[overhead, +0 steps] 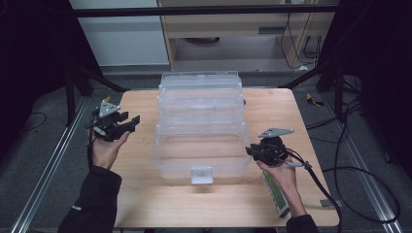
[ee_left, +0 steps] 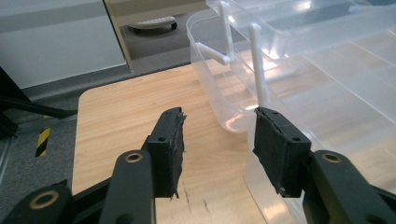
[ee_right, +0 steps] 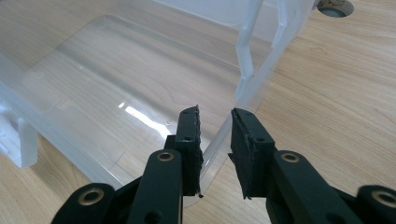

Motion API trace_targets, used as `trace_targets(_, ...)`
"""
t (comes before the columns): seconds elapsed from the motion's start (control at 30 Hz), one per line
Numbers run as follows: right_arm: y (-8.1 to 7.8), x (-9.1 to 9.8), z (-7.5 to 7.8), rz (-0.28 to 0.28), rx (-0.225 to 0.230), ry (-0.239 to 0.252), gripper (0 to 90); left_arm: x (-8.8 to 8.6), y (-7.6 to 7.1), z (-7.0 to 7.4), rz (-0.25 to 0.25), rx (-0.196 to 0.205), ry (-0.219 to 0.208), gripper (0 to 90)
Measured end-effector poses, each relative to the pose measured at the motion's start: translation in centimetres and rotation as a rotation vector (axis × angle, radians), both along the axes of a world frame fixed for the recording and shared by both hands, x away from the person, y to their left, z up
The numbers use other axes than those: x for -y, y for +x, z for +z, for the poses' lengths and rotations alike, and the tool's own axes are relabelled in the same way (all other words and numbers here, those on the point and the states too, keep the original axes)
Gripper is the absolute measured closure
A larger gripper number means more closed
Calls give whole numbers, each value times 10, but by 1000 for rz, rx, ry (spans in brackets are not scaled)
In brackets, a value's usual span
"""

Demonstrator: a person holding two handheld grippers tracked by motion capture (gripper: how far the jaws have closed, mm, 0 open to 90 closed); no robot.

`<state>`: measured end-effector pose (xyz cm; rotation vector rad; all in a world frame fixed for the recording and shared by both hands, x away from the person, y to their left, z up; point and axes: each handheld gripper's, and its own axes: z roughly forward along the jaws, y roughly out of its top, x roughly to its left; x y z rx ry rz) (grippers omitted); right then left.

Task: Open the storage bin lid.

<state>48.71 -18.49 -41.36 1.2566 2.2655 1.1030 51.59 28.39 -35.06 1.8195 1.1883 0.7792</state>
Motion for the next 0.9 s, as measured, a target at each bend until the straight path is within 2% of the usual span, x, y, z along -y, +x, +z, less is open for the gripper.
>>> trace_targets(0.03, 0, 0, 0, 0, 0, 0, 731, 0, 0, 0, 0, 0, 0, 530)
trace_targets(0.1, 0, 0, 0, -2, -1, 1, 731, 2, -14, -4, -29, 0, -32, 539)
trace_targets(0.3, 0, 0, 0, -4, -2, 1, 731, 17, -31, -19, -61, -37, -3, 564)
trace_targets(0.43, 0, 0, 0, -4, -1, 0, 731, 23, -34, -29, -91, -68, 17, 562)
trace_targets(0.47, 0, 0, 0, -6, -1, 1, 731, 26, -35, -35, -93, -91, 20, 565)
trace_targets(0.6, 0, 0, 0, -6, -1, 1, 731, 32, -38, -42, -119, -118, 19, 586)
trace_targets(0.7, 0, -1, 0, -6, 0, 0, 732, 38, -42, -50, -134, -145, 41, 615)
trace_targets(0.77, 0, -1, 0, -7, 0, 0, 732, 39, -42, -52, -132, -149, 40, 635)
trace_targets(0.9, -1, -1, 0, -9, 1, -1, 734, 40, -41, -63, -139, -191, 26, 671)
